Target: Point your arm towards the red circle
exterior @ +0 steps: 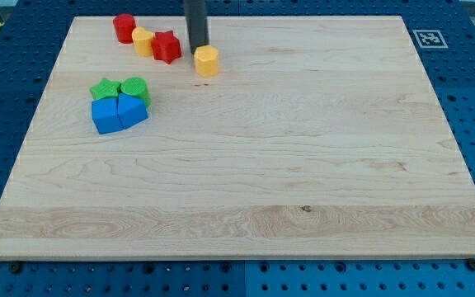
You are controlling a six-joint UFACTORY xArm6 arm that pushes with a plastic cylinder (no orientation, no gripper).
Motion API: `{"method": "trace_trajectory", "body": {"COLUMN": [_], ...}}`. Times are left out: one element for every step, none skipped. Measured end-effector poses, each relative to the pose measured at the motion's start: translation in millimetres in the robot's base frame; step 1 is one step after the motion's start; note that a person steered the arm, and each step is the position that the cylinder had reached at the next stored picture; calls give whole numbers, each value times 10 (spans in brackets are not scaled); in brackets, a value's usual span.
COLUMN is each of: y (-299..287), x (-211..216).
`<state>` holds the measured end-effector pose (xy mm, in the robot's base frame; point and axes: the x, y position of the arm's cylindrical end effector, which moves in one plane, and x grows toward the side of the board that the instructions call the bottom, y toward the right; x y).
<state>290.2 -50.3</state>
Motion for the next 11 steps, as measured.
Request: {"method": "trace_trajectory", "body": {"y": [316, 408, 543, 578, 562, 560, 560, 281, -112, -607, -1036], "x": [245, 505, 349, 193, 154, 41, -244, -458, -776, -910, -786]}}
